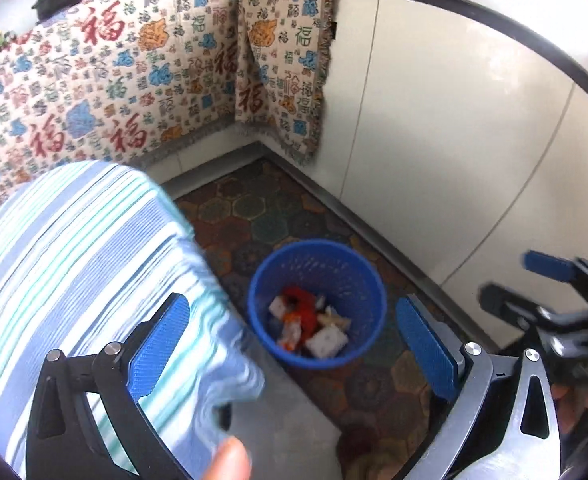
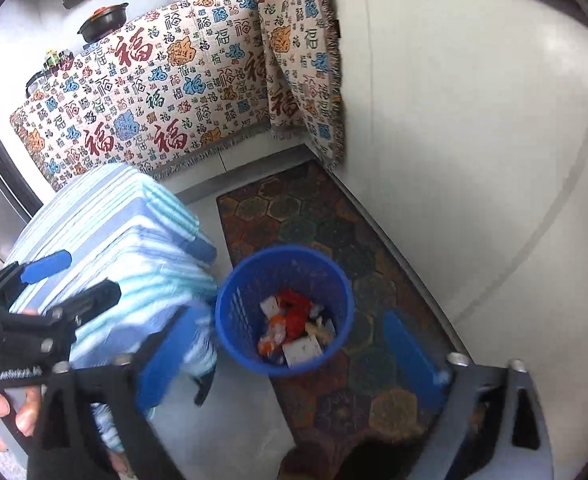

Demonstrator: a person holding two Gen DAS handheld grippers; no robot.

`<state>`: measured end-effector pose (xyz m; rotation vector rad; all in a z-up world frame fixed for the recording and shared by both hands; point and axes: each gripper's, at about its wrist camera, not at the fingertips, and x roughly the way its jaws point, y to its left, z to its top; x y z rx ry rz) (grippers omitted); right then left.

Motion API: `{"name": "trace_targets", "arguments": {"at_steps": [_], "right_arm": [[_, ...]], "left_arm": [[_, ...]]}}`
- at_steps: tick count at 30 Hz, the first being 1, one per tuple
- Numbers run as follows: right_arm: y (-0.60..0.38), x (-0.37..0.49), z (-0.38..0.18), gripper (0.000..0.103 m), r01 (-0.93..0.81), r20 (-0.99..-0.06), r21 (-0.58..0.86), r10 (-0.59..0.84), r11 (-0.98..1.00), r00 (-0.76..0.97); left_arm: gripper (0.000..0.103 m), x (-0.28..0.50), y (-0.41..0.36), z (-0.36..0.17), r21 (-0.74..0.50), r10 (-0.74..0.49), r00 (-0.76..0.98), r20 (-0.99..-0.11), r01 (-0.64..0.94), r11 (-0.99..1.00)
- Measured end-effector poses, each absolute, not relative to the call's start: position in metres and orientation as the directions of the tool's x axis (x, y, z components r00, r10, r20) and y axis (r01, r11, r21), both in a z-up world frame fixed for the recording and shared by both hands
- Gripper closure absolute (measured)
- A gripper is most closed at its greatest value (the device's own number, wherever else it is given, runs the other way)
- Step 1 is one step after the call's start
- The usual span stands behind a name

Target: Collect trash

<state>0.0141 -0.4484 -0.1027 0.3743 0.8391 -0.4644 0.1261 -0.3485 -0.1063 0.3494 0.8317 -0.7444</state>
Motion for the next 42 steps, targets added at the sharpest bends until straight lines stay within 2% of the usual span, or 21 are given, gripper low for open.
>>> {"name": "trace_targets", "arguments": {"at_steps": [4,10,14,42], "right_arm": [[-0.412,-0.019,-0.094,0.0,0.535,-0.787,0.079,-0.277,0.841,0.552],[-0.395,-0.049,-0.086,0.0,0.572,-0.791,0.078,-0.298,0.817,0.534],[-0.392,-0.055,-0.083,0.0,0.572,-0.791,0.063,-0.309,0.818,0.528],[-0.387,-0.054,-0.075,0.0,0.582,-0.786,0.053,-0.325,0.811,0.525]], "left_arm": [[0.0,0.097,-0.329,-0.1,0.034,-0.417,0.456,-0.786,0.706,0.707],[0.0,0.074,-0.312,-0.091,0.062,-0.374,0.454,-0.809,0.699,0.713],[0.0,0.073,-0.305,-0.089,0.012,-0.397,0.405,-0.824,0.712,0.702],[0.0,0.067,-0.303,-0.084,0.016,-0.399,0.415,-0.817,0.71,0.704]]}}
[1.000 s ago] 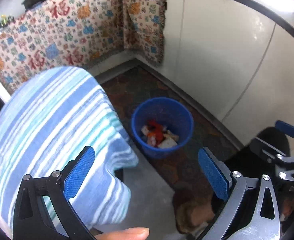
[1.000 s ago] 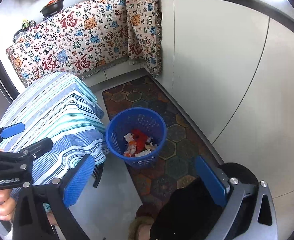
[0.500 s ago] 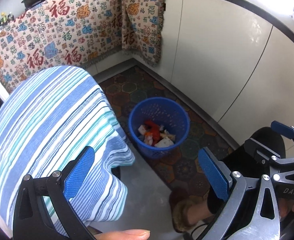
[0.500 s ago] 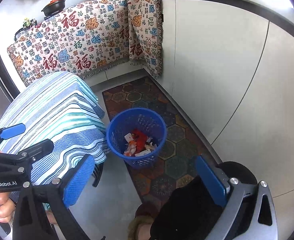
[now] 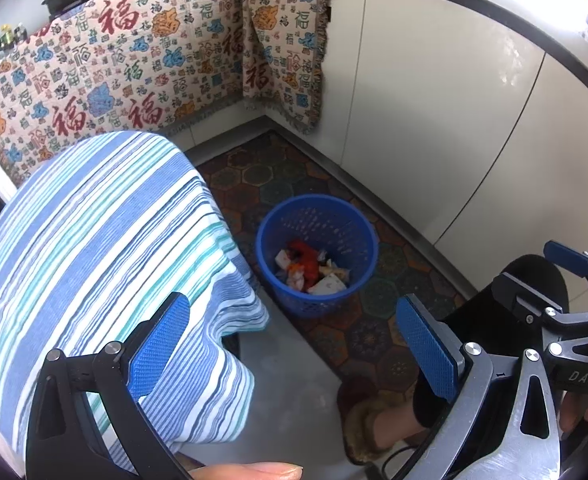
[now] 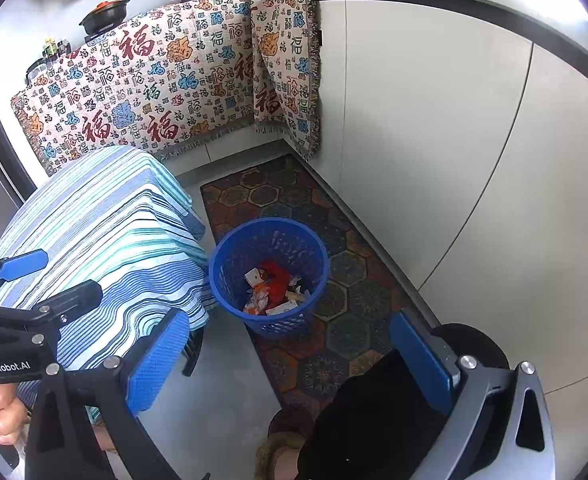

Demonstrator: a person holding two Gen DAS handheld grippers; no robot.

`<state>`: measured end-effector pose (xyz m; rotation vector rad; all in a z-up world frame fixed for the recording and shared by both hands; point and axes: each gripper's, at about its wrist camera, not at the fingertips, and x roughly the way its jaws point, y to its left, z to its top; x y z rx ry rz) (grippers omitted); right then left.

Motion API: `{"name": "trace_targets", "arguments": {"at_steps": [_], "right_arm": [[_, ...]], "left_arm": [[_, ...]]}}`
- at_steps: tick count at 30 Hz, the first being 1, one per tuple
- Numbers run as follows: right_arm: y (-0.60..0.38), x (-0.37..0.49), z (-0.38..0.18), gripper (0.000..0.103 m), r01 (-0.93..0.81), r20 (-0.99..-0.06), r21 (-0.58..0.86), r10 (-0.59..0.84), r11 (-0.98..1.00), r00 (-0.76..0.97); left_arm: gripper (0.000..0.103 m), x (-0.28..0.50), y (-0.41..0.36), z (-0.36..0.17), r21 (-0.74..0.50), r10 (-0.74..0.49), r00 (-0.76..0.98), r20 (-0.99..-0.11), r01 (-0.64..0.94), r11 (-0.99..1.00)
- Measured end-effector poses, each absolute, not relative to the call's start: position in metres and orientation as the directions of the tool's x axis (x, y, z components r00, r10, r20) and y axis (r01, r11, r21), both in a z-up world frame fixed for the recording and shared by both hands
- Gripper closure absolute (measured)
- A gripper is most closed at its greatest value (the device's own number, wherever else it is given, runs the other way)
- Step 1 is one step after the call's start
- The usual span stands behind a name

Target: Collect trash

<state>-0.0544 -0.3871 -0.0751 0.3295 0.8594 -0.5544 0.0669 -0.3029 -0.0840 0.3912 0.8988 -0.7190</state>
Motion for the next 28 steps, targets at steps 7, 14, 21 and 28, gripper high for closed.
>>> {"name": "trace_targets", "arguments": {"at_steps": [7,14,21,28], "right_arm": [[-0.3894,-0.053,-0.0761,0.0,0.584,-0.788,0.052,-0.326,0.81,0.522],[-0.3924,-0.0541,-0.0775,0.0,0.589,-0.789,0.05,-0.329,0.807,0.519],[-0.3931,-0.056,-0.0782,0.0,0.595,-0.788,0.043,-0.339,0.802,0.514],[-0.3926,-0.0576,-0.0805,0.0,0.602,-0.79,0.034,-0.348,0.798,0.506]], "left_arm": [[0.0,0.0663,-0.3022,-0.0837,0.001,-0.412,0.401,-0.818,0.717,0.697],[0.0,0.0658,-0.3022,-0.0834,0.003,-0.412,0.404,-0.817,0.717,0.697],[0.0,0.0661,-0.3002,-0.0836,0.017,-0.407,0.413,-0.815,0.718,0.695],[0.001,0.0628,-0.2982,-0.0837,0.028,-0.411,0.428,-0.805,0.72,0.693]]}}
